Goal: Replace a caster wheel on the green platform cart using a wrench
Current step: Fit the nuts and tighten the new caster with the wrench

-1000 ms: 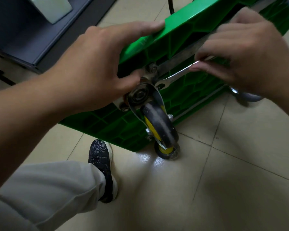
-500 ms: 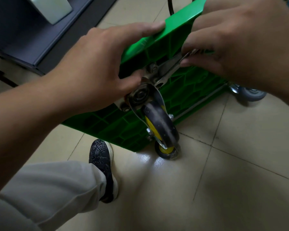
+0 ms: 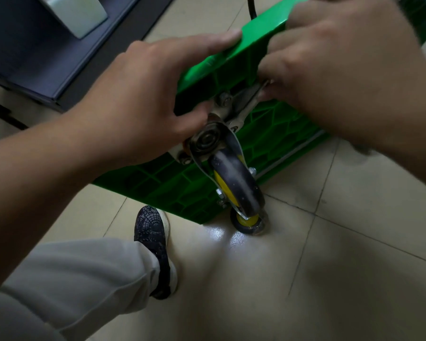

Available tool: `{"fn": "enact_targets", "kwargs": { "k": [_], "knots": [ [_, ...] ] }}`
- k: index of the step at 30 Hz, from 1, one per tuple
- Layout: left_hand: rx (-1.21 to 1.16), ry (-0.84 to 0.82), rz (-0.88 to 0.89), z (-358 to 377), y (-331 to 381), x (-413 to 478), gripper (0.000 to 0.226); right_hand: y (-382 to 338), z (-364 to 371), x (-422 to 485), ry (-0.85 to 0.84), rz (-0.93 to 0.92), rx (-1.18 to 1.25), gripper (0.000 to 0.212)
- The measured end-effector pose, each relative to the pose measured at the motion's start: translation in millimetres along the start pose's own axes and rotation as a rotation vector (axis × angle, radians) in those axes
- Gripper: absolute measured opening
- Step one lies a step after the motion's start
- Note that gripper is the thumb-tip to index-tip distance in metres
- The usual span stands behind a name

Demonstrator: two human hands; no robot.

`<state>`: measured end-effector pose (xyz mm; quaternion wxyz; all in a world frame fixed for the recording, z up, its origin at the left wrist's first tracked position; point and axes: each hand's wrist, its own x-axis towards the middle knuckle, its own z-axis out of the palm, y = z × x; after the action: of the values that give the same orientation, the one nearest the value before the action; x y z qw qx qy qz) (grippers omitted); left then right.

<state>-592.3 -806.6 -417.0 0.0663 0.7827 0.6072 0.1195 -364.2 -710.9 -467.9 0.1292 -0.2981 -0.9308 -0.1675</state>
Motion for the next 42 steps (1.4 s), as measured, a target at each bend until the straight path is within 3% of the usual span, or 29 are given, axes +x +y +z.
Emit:
{"fn": "enact_targets", "kwargs": {
  "k": [4,9,12,17,20,26,28,32,34,37,42],
  "knots": [
    [0.0,-0.001,0.013,0.2,0.5,0.6,0.072,1.2,15.9,-19.5,-0.113,0.058,0.048,0.044],
    [-0.005,0.01,0.007,0.8,-1.1,0.0,0.07,-18.0,62.6,-38.8,-0.146,0.262,0.429,0.06],
    [-0.002,0.015,0.01,1.6,-1.6,1.0,0.071,-33.3,91.9,-44.3,-0.177,0.402,0.684,0.057],
    [0.002,0.021,0.004,1.5,-2.1,2.0,0.073,-71.0,118.3,-47.4,-0.152,0.525,1.136,0.032],
    [0.002,0.015,0.008,1.1,-1.5,1.5,0.073,-94.4,126.4,-49.2,-0.141,0.611,1.318,0.035],
    [-0.014,0.014,0.024,0.3,-2.3,1.3,0.071,-113.5,132.2,-52.1,-0.023,0.602,1.692,0.026],
    [-0.016,0.014,0.024,0.2,-3.3,1.6,0.071,-111.8,135.1,-54.2,-0.052,0.571,1.654,0.02],
    [-0.017,0.017,0.028,0.6,-3.3,1.6,0.072,-95.7,149.6,-80.5,-0.212,0.477,1.253,0.023],
    [-0.012,0.021,0.027,0.7,-3.1,1.7,0.072,-81.9,150.2,-96.7,-0.253,0.445,1.157,0.013],
    [0.004,0.023,0.044,1.1,-3.7,0.8,0.069,-48.1,135.1,-99.5,-0.17,0.334,1.0,0.01],
    [-0.008,0.0,0.033,0.5,-1.1,0.1,0.069,31.8,66.2,-64.9,0.01,0.111,0.455,0.044]
  ]
}}
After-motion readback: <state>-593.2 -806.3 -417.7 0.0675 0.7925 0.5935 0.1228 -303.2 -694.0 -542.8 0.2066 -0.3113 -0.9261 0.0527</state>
